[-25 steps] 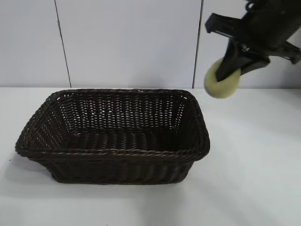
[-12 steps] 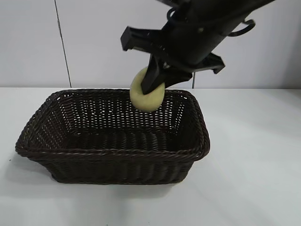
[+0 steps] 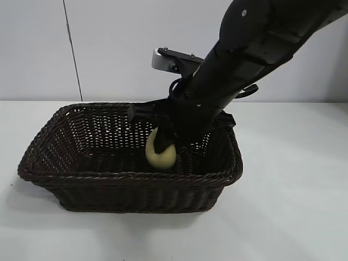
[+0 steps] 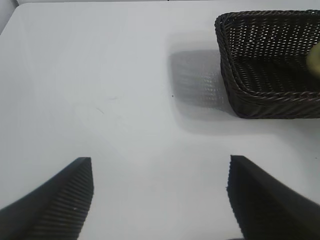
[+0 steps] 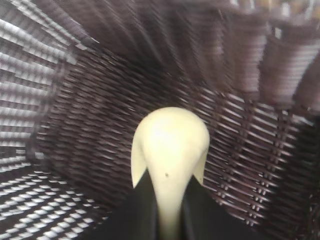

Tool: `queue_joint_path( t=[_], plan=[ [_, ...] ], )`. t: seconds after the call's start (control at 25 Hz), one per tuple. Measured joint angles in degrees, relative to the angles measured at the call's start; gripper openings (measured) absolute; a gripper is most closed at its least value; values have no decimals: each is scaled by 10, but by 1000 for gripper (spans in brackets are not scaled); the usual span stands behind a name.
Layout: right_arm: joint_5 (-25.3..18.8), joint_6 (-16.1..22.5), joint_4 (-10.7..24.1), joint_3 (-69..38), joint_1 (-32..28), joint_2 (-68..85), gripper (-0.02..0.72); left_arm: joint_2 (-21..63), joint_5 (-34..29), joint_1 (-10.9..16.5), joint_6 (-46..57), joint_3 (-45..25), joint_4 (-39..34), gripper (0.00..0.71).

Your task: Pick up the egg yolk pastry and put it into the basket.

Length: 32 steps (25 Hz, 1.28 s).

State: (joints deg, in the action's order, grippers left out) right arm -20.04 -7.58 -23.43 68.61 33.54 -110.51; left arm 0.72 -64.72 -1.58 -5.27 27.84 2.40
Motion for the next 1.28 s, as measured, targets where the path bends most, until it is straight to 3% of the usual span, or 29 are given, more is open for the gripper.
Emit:
queue_joint_path(
  t=[0.08,0.16,0.36,0.6,0.88,1.0,1.28],
  plan=[
    [-31,0,0,16,0,1,370,0,0,0,0,0,0,541],
    [-66,2,1,42,0,5,423,0,0,0,0,0,0,541],
    [-185,35,17,155,-4,12,446,0,0,0,0,0,0,541],
    [-324,73,82,264,-23,12,447,0,0,0,0,0,0,541],
    [-423,109,131,276,-66,13,452,0,0,0,0,0,0,541],
    [-452,113,145,276,-102,13,453,0,0,0,0,0,0,541],
    [-496,135,226,276,-209,13,453,0,0,0,0,0,0,541]
  ],
)
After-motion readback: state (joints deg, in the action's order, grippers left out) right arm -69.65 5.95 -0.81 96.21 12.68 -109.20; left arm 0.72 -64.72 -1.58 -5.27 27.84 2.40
